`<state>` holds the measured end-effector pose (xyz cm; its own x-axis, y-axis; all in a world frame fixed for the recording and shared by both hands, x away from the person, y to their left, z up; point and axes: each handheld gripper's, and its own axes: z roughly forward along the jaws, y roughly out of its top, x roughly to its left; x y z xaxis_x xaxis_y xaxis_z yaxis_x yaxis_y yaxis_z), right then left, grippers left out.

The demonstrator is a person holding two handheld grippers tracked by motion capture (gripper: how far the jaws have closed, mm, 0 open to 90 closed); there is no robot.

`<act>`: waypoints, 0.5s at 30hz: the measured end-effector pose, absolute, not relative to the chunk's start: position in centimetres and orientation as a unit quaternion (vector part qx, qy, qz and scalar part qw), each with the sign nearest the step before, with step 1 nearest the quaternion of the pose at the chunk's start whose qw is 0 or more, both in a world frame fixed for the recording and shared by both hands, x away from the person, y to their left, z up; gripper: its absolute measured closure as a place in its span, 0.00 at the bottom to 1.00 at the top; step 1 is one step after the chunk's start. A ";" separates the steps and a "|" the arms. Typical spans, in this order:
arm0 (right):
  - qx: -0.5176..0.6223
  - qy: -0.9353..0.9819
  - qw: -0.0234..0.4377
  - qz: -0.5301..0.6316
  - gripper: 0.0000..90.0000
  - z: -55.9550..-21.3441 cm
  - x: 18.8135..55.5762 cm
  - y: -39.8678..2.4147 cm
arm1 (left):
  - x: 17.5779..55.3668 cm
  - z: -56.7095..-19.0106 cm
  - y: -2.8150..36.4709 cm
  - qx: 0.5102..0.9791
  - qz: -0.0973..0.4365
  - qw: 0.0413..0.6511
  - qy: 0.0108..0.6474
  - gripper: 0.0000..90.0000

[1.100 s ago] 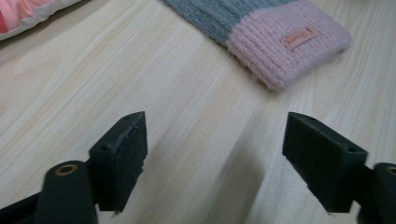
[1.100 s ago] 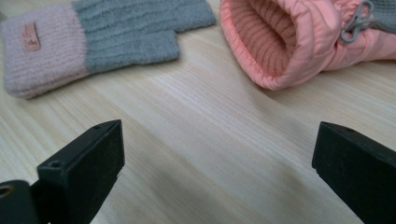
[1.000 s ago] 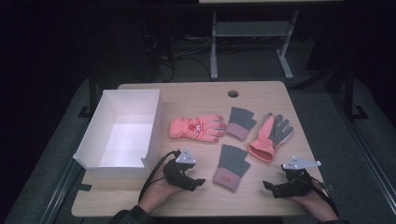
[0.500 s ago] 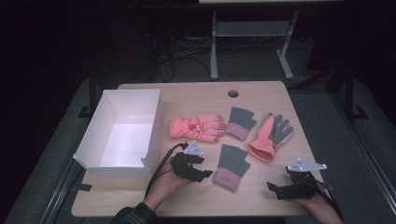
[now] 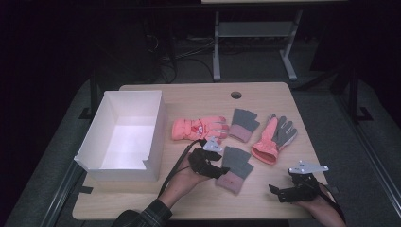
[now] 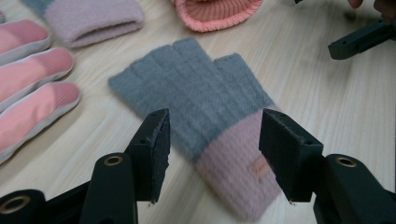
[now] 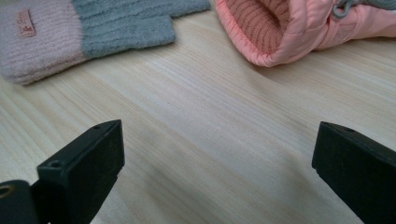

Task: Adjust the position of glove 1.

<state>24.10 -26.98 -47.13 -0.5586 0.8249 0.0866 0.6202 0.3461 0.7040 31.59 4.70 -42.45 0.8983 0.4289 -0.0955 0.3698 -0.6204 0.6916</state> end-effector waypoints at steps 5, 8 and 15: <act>0.444 0.809 0.147 0.355 0.02 -47.1 24.1 -26.9 | 32.1 -42.9 3.4 0.903 0.036 0.367 0.219 0.49; 0.443 0.810 0.146 0.356 0.02 -47.0 24.1 -26.9 | 32.4 -43.6 2.7 0.904 0.032 0.363 0.222 0.51; 0.444 0.810 0.145 0.354 0.02 -47.1 24.1 -26.8 | 32.7 -45.0 1.4 0.909 0.021 0.353 0.223 0.59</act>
<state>24.12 -26.77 -47.06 -0.5641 0.8220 0.0783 0.6159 0.3558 0.7029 32.70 1.36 -45.04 0.8998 0.4196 -0.1192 0.3902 -0.6520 0.6501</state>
